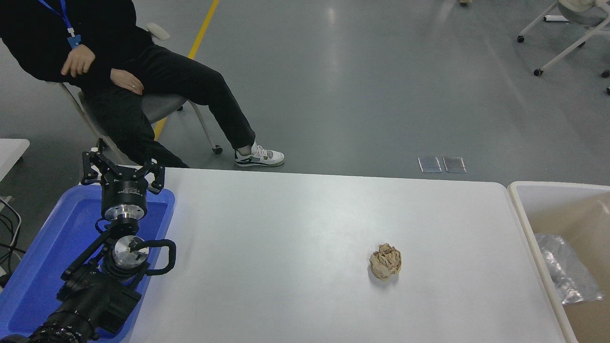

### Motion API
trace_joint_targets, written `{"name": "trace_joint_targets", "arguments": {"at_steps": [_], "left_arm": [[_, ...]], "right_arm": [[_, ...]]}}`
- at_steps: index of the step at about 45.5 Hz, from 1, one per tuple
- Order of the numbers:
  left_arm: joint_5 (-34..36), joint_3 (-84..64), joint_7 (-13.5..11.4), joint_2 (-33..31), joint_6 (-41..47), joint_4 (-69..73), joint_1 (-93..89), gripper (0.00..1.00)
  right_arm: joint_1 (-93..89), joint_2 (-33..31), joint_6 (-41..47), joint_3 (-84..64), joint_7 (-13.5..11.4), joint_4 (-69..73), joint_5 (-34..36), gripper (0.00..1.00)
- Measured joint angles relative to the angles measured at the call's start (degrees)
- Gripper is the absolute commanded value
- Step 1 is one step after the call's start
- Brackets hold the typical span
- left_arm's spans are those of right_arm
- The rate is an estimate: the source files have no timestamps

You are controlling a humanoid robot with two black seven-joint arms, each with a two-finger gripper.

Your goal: Pick up foil plate and place in dustbin

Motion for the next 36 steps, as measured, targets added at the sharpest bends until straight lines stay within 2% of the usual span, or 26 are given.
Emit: {"name": "trace_joint_targets", "arguments": {"at_steps": [15,20,26,36], "left_arm": [[-0.01,0.00,0.00,0.00,0.00,0.00,0.00,0.99],[-0.01,0.00,0.00,0.00,0.00,0.00,0.00,0.99],[-0.02,0.00,0.00,0.00,0.00,0.00,0.00,0.99],[-0.02,0.00,0.00,0.00,0.00,0.00,0.00,0.99]], "right_arm": [[3.76,-2.24,2.39,0.07,-0.29,1.22,-0.47,1.00],[6.19,-4.23,3.30,-0.17,-0.43,2.81,-3.04,1.00],[9.76,-8.45,3.90,-0.26,-0.52,8.02,-7.54,1.00],[18.13,-20.06,4.34,-0.31,-1.22,24.83,-16.29,1.00]]}}
